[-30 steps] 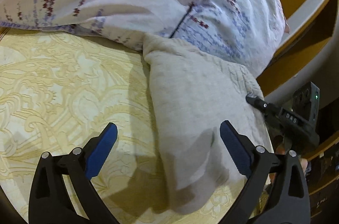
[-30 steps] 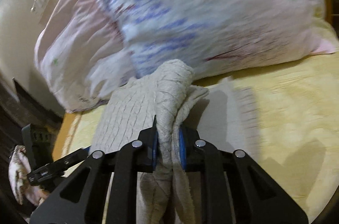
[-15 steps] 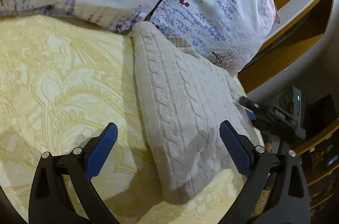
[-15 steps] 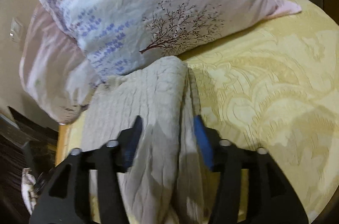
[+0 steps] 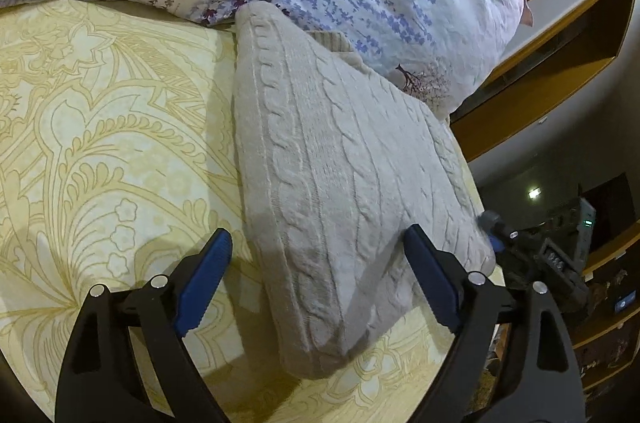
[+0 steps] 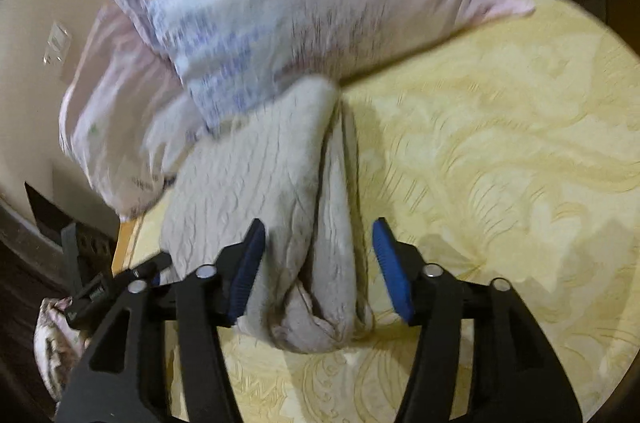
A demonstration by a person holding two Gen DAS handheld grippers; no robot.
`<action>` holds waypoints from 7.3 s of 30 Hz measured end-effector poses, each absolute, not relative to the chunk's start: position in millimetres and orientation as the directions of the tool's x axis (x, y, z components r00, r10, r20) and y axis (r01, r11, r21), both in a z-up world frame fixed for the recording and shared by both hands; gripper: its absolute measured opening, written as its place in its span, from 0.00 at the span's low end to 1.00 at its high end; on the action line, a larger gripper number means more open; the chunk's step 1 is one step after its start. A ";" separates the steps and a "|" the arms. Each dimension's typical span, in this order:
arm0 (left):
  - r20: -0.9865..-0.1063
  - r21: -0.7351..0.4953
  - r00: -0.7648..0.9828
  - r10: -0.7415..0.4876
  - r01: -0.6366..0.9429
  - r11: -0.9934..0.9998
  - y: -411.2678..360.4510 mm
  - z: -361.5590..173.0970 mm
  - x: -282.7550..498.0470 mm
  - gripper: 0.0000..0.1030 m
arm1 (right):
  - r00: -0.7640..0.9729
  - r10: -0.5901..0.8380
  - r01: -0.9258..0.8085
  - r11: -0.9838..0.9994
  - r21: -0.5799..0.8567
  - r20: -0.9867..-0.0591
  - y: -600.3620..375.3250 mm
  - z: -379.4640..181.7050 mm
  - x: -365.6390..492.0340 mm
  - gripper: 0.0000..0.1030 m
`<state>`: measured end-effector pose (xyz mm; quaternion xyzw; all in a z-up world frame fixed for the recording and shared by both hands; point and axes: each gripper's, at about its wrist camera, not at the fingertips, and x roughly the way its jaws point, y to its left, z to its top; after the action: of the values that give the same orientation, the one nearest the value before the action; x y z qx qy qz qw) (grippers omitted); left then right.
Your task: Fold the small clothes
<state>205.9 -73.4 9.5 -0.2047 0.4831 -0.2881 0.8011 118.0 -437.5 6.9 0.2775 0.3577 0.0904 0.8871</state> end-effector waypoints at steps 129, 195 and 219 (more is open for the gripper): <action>-0.724 -0.274 0.530 -0.441 0.367 0.889 -126.8 30.2 165.9 0.83 | 0.621 0.101 0.005 0.991 0.132 -0.777 -398.3 -26.1 121.1 0.65; -0.678 -0.578 0.439 -0.590 0.177 0.797 19.2 10.5 240.6 0.43 | 0.543 0.586 -0.161 0.775 0.611 -0.601 -297.4 -9.2 202.7 0.28; -0.637 -0.225 0.598 -0.487 0.460 0.859 -66.1 42.7 162.6 0.59 | 0.719 0.453 -0.207 0.863 0.461 -0.527 -318.2 21.2 137.0 0.24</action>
<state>162.6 -66.1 42.7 -0.0186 0.3616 -0.2648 0.8937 137.0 -318.2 21.2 0.1882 0.3277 0.1818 0.9079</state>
